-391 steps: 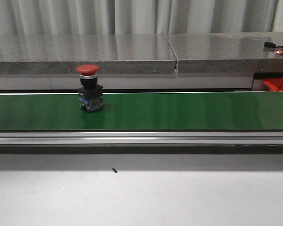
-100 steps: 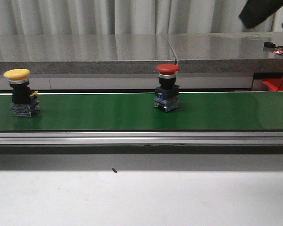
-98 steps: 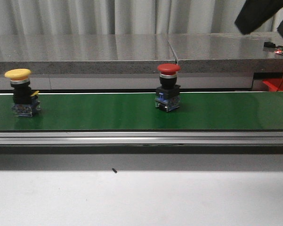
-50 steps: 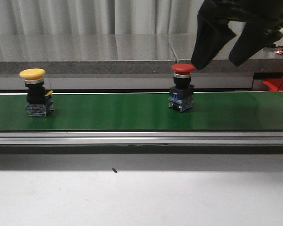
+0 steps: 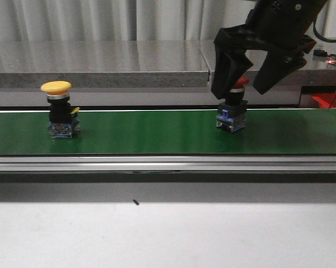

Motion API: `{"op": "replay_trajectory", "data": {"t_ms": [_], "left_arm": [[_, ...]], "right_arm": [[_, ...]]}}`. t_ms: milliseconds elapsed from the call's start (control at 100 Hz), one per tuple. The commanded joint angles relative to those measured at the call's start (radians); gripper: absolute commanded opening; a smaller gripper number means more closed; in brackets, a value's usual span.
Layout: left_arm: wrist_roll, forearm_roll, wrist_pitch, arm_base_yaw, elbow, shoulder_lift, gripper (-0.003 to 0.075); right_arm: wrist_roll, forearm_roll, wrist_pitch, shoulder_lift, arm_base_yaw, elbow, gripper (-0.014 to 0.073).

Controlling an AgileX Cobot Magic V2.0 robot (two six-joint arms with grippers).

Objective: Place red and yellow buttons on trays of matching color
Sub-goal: 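Grasp the red button with the right gripper and lift it off, then carry the red button into the red tray, open right gripper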

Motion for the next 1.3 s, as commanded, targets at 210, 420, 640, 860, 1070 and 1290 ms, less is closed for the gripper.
{"op": "replay_trajectory", "data": {"t_ms": [210,420,640,860,1070,1290], "left_arm": [[-0.003,-0.020,-0.077,-0.007,-0.026,0.011,-0.0020],[-0.003,-0.020,-0.077,-0.007,-0.026,0.011,-0.0020],[-0.003,-0.020,-0.077,-0.007,-0.026,0.011,-0.0020],[-0.003,-0.020,-0.077,-0.007,-0.026,0.011,-0.0020],[-0.003,-0.020,-0.077,-0.007,-0.026,0.011,-0.0020],[-0.003,-0.020,-0.077,-0.007,-0.026,0.011,-0.0020]], "right_arm": [[0.001,0.002,-0.037,-0.012,0.001,-0.039,0.0281],[0.003,-0.005,0.051,-0.012,-0.001,-0.110,0.0214],[0.054,-0.077,0.149,-0.012,-0.046,-0.267,0.0214],[0.070,-0.080,0.210,-0.012,-0.241,-0.357,0.0214],[0.085,-0.077,0.216,-0.009,-0.482,-0.359,0.0214],[0.108,-0.070,0.180,-0.001,-0.690,-0.359,0.0214]]}}
